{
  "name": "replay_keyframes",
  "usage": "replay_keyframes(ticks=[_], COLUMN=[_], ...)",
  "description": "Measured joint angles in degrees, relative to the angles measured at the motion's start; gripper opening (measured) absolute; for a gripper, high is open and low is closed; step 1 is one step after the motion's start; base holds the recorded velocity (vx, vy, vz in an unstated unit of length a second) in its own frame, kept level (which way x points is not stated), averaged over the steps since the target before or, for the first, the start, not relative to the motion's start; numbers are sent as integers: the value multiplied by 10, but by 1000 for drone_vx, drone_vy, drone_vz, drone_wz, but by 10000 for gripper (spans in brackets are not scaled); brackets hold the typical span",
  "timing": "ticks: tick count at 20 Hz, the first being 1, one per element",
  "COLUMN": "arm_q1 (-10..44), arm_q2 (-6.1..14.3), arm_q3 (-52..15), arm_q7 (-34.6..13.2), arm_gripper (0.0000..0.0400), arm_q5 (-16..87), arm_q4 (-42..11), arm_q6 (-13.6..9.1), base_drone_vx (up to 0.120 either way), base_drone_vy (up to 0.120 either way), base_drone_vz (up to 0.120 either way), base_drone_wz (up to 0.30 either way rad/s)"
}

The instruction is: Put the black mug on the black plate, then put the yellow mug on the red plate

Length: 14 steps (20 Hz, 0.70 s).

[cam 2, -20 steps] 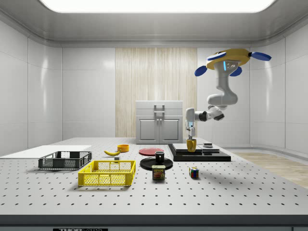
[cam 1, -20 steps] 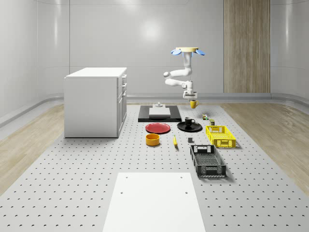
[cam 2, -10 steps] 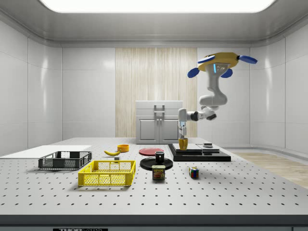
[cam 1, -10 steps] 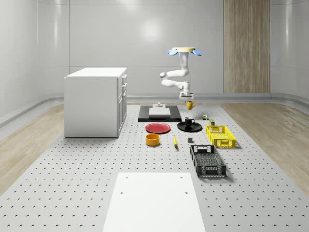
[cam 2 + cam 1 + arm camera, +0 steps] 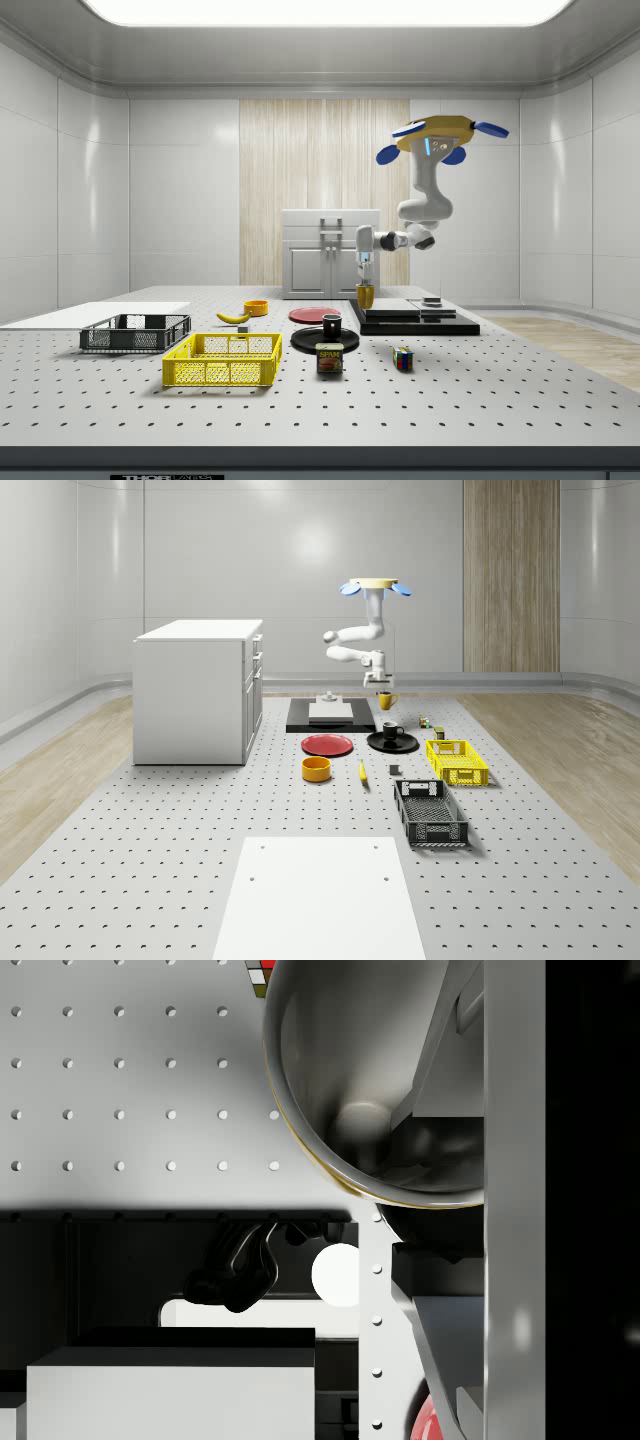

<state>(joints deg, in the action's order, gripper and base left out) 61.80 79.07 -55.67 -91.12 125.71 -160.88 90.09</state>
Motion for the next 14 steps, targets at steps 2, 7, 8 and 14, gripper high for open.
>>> replay_keyframes(ticks=[2,7,8,14], arm_q1=[0,0,0,-1], arm_q2=[0,0,0,-1], arm_q3=[0,0,0,0], arm_q7=[0,0,0,0], arm_gripper=[110,110,110,110], arm_q5=[0,0,0,0], arm_q4=[0,0,0,0], arm_q6=[0,0,0,-1], base_drone_vx=[120,120,120,120], base_drone_vy=[-120,-120,-120,-120], base_drone_vz=[0,0,0,0], base_drone_wz=[0,0,0,0])
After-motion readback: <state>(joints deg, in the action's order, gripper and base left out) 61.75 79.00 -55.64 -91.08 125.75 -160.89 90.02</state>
